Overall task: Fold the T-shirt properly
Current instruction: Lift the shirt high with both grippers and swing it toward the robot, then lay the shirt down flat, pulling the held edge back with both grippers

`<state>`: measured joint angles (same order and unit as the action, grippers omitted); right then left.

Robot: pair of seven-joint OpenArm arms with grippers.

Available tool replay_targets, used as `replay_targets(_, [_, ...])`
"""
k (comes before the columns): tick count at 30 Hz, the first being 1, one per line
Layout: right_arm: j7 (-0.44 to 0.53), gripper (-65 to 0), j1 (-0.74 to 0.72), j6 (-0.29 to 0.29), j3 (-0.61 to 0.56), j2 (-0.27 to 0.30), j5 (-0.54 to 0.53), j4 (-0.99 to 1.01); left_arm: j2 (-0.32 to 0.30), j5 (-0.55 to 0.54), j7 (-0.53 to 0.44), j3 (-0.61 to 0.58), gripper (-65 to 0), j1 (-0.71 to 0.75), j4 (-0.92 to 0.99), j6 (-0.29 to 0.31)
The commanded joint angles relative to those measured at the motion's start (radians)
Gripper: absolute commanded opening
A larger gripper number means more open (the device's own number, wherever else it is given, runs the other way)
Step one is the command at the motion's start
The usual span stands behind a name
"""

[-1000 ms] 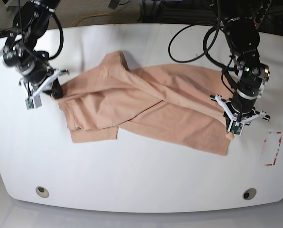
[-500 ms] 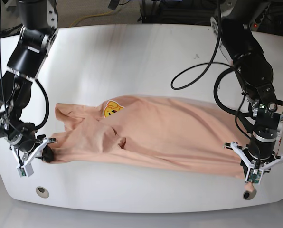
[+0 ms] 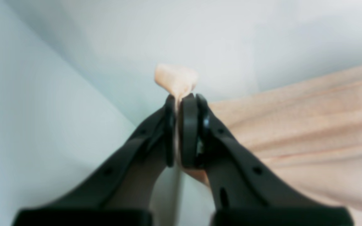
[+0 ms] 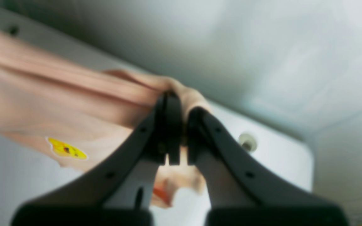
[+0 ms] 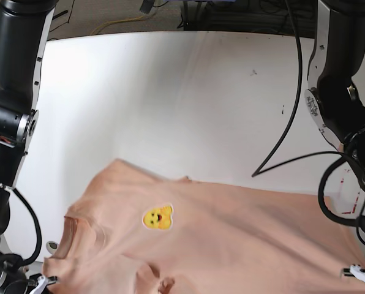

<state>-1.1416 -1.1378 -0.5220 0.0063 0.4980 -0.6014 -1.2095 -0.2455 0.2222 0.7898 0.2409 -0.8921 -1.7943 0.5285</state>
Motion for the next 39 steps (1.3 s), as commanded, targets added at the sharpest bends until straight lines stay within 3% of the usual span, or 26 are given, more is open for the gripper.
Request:
replay_targets(1, [-0.021, -65.0, -0.114, 0.009, -0.004, 0.026, 0.016, -0.014, -0.015, 0.012, -0.019, 0.002, -64.7, -0.085, -0.009, -0.015])
replay_targets(6, [-0.047, -65.0, -0.168, -0.01, -0.009, 0.04, 0.015, -0.014, -0.048, 0.009, 0.064, 0.001, -64.7, -0.143, -0.012, -0.008])
replay_targets(10, [-0.077, -65.0, -0.168, -0.023, -0.007, 0.063, -0.03, -0.016, -0.048, 0.009, 0.109, 0.002, -64.9, -0.111, -0.049, 0.054])
replay_targets(16, [-0.073, -65.0, 0.02, -0.023, 0.037, 0.141, -0.156, -0.017, -0.019, 0.009, 0.168, 0.004, -65.0, 0.07, -0.123, 0.107])
replay_targets(23, [-0.073, -65.0, 0.388, -0.03, 0.26, 0.166, -0.233, -0.083, 0.044, 0.009, 0.188, 0.008, -65.0, 0.37, -0.189, 0.163])
replay_targets(27, [-0.073, -65.0, 0.597, -0.03, 0.363, 0.147, -0.233, -0.158, 0.087, 0.009, 0.188, 0.007, -65.0, 0.528, -0.201, 0.17])
replay_targets(29, [-0.073, -65.0, 0.697, -0.03, 0.409, 0.109, -0.234, -0.166, 0.102, 0.009, 0.188, 0.007, -65.0, 0.601, -0.204, 0.17])
replay_targets(39, [-0.073, -65.0, 1.04, -0.028, 0.57, 0.017, -0.24, -0.237, 0.105, 0.01, 0.184, 0.045, -65.0, 0.916, -0.213, 0.17])
